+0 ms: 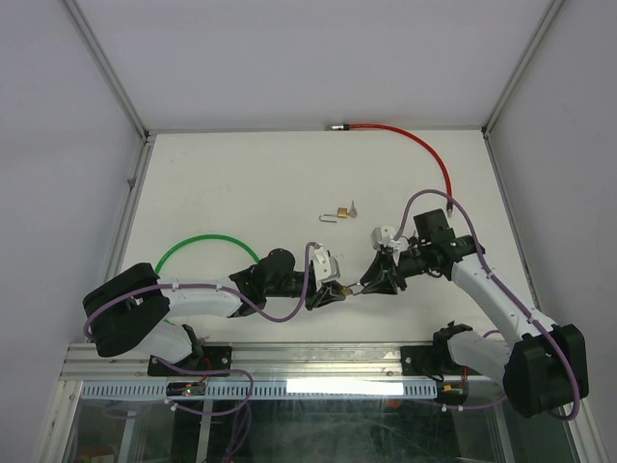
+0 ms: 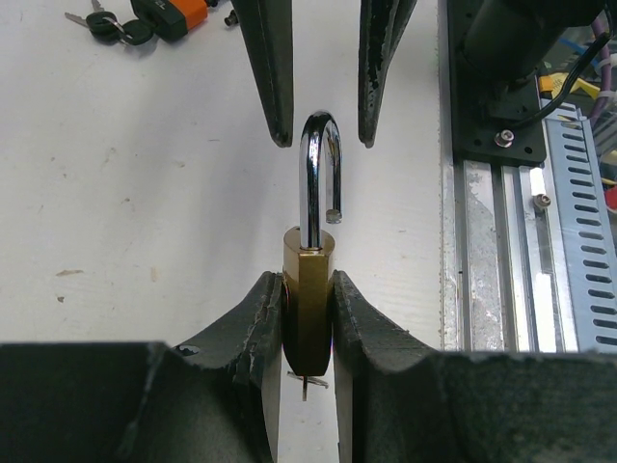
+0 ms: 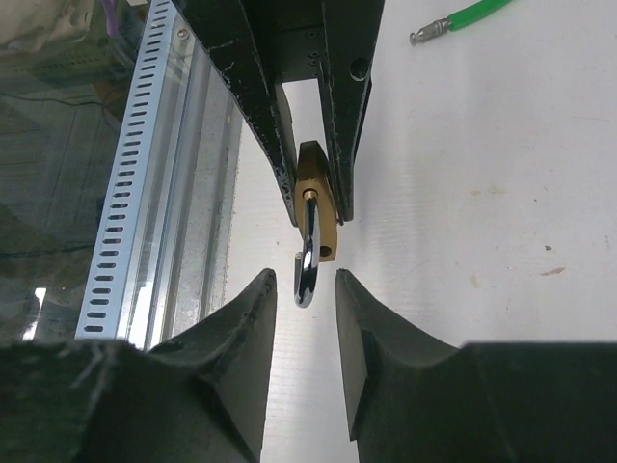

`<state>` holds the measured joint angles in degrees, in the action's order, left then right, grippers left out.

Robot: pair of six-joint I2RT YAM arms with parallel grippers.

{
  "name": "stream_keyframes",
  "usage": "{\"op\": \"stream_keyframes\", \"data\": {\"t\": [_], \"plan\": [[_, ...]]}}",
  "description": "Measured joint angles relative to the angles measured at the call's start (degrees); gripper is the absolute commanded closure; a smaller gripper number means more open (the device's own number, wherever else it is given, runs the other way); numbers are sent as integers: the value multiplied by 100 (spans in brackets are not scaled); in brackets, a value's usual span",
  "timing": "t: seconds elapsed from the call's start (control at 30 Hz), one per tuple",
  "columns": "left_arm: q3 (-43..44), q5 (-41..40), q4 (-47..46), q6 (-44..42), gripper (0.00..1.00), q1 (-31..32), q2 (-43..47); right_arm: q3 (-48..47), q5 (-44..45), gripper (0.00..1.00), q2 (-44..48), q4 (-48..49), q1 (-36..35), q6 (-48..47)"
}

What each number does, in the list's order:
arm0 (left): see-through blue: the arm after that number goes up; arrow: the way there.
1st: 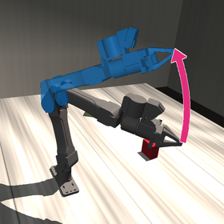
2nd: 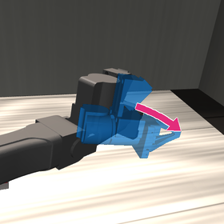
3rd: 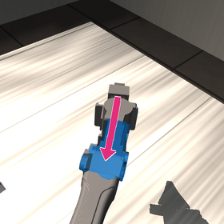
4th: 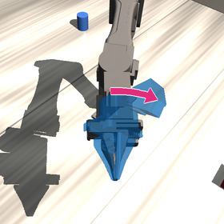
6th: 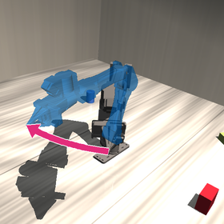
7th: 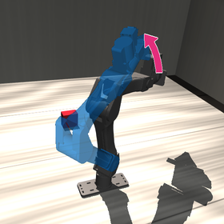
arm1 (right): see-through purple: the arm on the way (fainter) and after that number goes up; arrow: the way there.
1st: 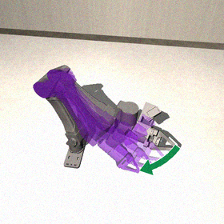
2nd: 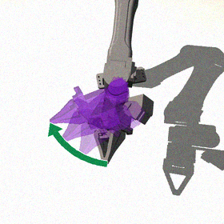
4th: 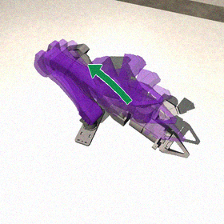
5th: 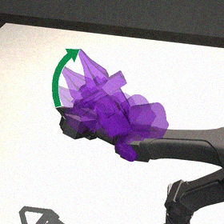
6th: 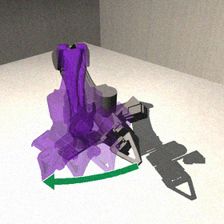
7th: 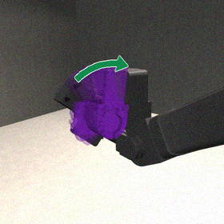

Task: Lock with the key
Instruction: Lock the lock.

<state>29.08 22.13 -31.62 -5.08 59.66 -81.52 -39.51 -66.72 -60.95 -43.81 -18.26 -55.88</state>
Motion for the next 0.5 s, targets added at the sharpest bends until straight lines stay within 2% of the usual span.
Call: {"op": "stream_keyframes", "data": {"t": [0.27, 0.4, 0.5], "plan": [[0, 15, -109, 44, 100, 0, 0, 33, 46, 83, -68, 76, -120, 9], [0, 66, -116, 87, 100, 0, 0, 85, 98, 100, -103, 103, -173, 17], [0, 94, -101, 105, 100, -2, 0, 85, 129, 100, -109, 118, -181, 2]]}}
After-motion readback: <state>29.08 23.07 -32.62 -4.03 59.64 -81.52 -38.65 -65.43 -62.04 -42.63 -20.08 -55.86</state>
